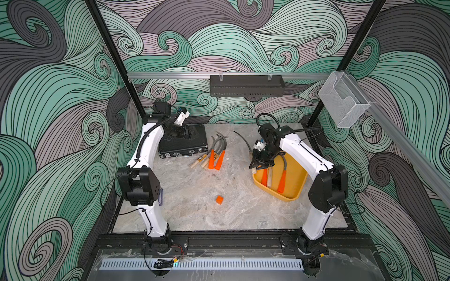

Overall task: Put small sickles into storage boxes
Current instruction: Pick up the sickle at the center of the board, then place the sickle in the storage box.

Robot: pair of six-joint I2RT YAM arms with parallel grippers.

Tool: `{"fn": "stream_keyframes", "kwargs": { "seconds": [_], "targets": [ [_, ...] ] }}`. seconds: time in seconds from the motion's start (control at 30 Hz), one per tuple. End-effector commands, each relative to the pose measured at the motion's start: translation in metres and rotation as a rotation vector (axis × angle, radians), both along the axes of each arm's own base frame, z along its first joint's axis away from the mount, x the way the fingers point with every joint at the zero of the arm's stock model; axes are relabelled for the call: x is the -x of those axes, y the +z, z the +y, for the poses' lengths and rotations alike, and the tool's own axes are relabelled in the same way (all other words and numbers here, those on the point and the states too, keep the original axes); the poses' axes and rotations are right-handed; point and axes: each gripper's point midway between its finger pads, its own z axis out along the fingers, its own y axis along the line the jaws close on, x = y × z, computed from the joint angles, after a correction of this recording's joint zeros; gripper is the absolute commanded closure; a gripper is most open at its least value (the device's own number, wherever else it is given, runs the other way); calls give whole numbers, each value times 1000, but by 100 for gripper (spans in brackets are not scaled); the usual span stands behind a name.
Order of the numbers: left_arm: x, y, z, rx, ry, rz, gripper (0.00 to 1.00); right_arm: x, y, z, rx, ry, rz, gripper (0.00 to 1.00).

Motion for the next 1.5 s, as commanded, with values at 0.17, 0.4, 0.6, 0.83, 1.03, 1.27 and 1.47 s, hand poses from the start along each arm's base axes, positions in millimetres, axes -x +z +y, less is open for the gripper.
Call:
{"fn": "stream_keyframes", "kwargs": {
  "seconds": [0.17, 0.4, 0.6, 0.83, 1.03, 1.27, 1.47],
  "targets": [
    [-9, 11, 6, 0, 45, -28, 2, 19, 21, -6, -70, -38, -36, 100],
    [-6, 11, 2, 4, 10, -14, 1, 25, 17, -17, -83, -133, -63, 100],
    [-6, 14, -3, 22, -17, 3, 1, 32, 18, -31, -86, -184, -78, 100],
    [-7, 21, -11, 76, -43, 8, 2, 35, 24, -51, -97, -248, -103, 100],
    [-9, 22, -14, 92, -43, 9, 2, 40, 22, -67, -100, -292, -102, 100],
    [-10, 20, -14, 83, -55, -3, 3, 44, 19, -83, -98, -336, -95, 100],
    [-11, 17, -14, 78, -56, 2, 3, 50, 15, -95, -88, -358, -89, 100]
  ]
}}
